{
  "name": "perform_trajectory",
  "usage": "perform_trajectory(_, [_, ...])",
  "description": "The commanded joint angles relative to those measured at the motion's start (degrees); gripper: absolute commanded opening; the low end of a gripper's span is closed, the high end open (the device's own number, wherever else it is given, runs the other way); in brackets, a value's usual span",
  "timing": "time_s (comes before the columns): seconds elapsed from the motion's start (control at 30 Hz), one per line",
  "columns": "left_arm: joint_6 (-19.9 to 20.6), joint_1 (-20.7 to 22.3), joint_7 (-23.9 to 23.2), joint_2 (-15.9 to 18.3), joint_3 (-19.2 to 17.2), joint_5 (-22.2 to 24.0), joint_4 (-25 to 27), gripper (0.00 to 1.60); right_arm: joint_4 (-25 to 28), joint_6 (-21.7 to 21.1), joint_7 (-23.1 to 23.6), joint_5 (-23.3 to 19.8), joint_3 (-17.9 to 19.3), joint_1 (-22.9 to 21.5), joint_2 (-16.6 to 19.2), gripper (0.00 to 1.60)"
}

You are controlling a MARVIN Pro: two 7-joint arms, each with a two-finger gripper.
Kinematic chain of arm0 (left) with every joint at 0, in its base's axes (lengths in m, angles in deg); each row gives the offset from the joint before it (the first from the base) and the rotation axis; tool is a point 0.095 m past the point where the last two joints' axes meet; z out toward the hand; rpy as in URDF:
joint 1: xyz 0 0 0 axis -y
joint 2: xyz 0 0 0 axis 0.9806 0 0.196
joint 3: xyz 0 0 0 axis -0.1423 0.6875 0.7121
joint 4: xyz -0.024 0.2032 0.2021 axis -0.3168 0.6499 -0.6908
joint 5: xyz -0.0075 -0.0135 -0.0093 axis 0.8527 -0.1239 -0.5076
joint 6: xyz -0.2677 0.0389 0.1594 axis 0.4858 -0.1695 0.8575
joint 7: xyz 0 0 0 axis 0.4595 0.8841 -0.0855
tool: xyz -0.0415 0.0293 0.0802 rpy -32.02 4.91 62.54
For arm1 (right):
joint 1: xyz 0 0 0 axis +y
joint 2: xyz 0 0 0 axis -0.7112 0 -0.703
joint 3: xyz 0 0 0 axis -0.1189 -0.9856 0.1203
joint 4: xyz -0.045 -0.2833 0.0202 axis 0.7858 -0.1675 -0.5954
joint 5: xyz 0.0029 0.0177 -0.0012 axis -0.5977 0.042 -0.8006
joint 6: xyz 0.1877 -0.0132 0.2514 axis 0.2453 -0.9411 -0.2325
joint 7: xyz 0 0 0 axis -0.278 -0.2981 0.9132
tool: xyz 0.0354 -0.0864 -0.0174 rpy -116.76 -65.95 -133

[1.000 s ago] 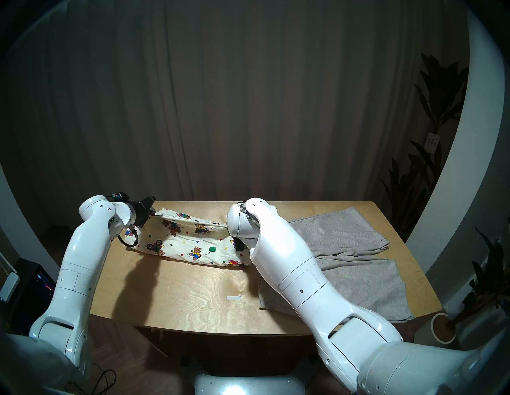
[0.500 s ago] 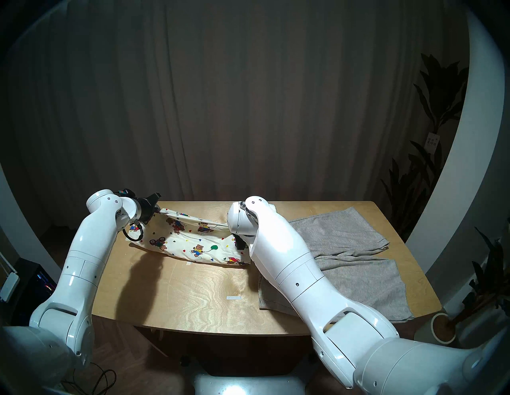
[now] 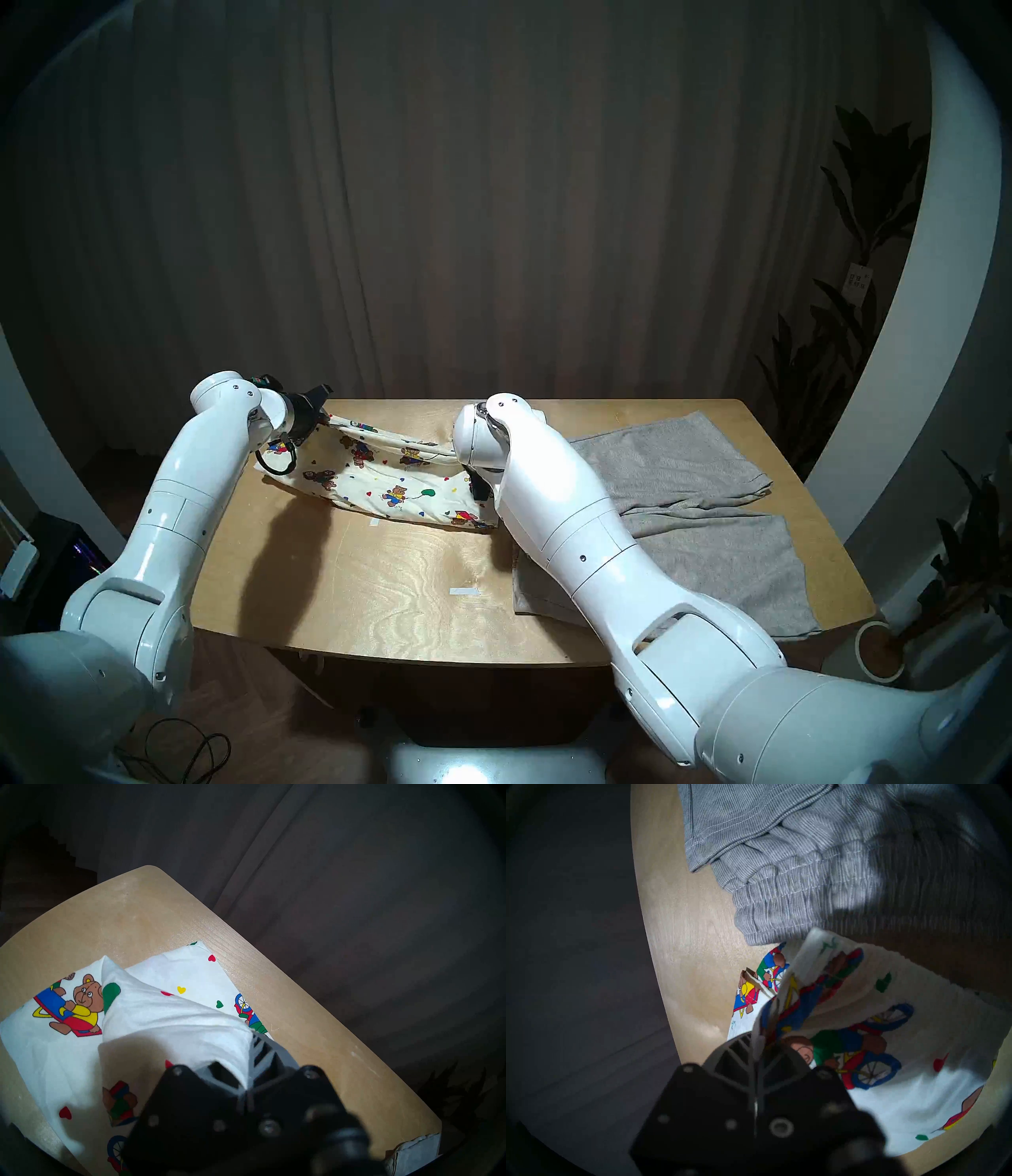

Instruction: Fold pants twice and stack them

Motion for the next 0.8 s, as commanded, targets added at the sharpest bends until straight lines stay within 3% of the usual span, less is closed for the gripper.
perform_trajectory(0.0, [-0.1, 5.2, -0.2, -0.4, 0.5, -0.6, -1.5, 0.0, -0.8, 0.2, 0.7, 0.0, 0.5, -1.7, -0.9, 0.0])
perform_trajectory(0.13, [-0.1, 6.4, -0.2, -0.8, 1.2, -0.9, -3.0, 0.0, -1.7, 0.3, 1.0, 0.0, 0.7, -2.2, -1.3, 0.0])
perform_trajectory(0.17, [-0.1, 6.7, -0.3, -0.9, 1.4, -1.0, -3.5, 0.12, -2.0, 0.3, 1.1, 0.0, 0.8, -2.3, -1.4, 0.0])
perform_trajectory(0.3, [-0.1, 7.7, -0.3, -1.1, 1.9, -1.2, -4.7, 0.15, -2.7, 0.4, 1.3, 0.0, 1.0, -2.7, -1.7, 0.0])
perform_trajectory(0.33, [-0.2, 8.3, -0.3, -1.2, 2.2, -1.4, -5.5, 0.28, -3.1, 0.4, 1.4, 0.0, 1.0, -3.0, -1.9, 0.0])
perform_trajectory(0.37, [-0.2, 8.5, -0.3, -1.2, 2.2, -1.4, -5.7, 0.2, -3.2, 0.4, 1.5, 0.0, 1.0, -3.1, -2.0, 0.09])
perform_trajectory(0.4, [-0.2, 8.9, -0.3, -1.2, 2.4, -1.6, -6.2, 0.22, -3.5, 0.5, 1.6, 0.0, 1.1, -3.2, -2.2, 0.2])
perform_trajectory(0.43, [-0.2, 9.2, -0.3, -1.3, 2.5, -1.6, -6.5, 0.37, -3.6, 0.5, 1.6, 0.0, 1.1, -3.3, -2.3, 0.33])
perform_trajectory(0.47, [-0.2, 9.5, -0.3, -1.3, 2.7, -1.7, -6.9, 0.42, -3.8, 0.5, 1.7, 0.0, 1.2, -3.4, -2.4, 0.35])
perform_trajectory(0.5, [-0.2, 9.9, -0.3, -1.4, 2.8, -1.9, -7.4, 0.45, -4.0, 0.5, 1.8, 0.0, 1.2, -3.5, -2.6, 0.51])
perform_trajectory(0.57, [-0.2, 10.4, -0.3, -1.5, 3.0, -2.0, -8.0, 0.48, -4.2, 0.6, 1.9, 0.0, 1.2, -3.8, -2.8, 0.63])
perform_trajectory(0.63, [-0.2, 10.7, -0.3, -1.5, 3.2, -2.1, -8.3, 0.48, -4.3, 0.6, 2.0, 0.0, 1.3, -3.9, -2.9, 0.63])
perform_trajectory(0.67, [-0.3, 11.4, -0.3, -1.6, 3.4, -2.4, -9.1, 0.51, -4.6, 0.7, 2.1, 0.0, 1.4, -4.1, -3.1, 1.31])
perform_trajectory(0.7, [-0.3, 11.7, -0.3, -1.7, 3.6, -2.5, -9.5, 0.59, -4.7, 0.7, 2.2, 0.0, 1.4, -4.2, -3.2, 1.48])
perform_trajectory(0.73, [-0.3, 11.7, -0.3, -1.7, 3.6, -2.5, -9.5, 0.59, -4.7, 0.7, 2.2, 0.0, 1.4, -4.2, -3.2, 1.48])
perform_trajectory(0.77, [-0.3, 11.9, -0.3, -1.7, 3.7, -2.6, -9.8, 0.65, -4.8, 0.7, 2.3, 0.0, 1.5, -4.3, -3.2, 1.6])
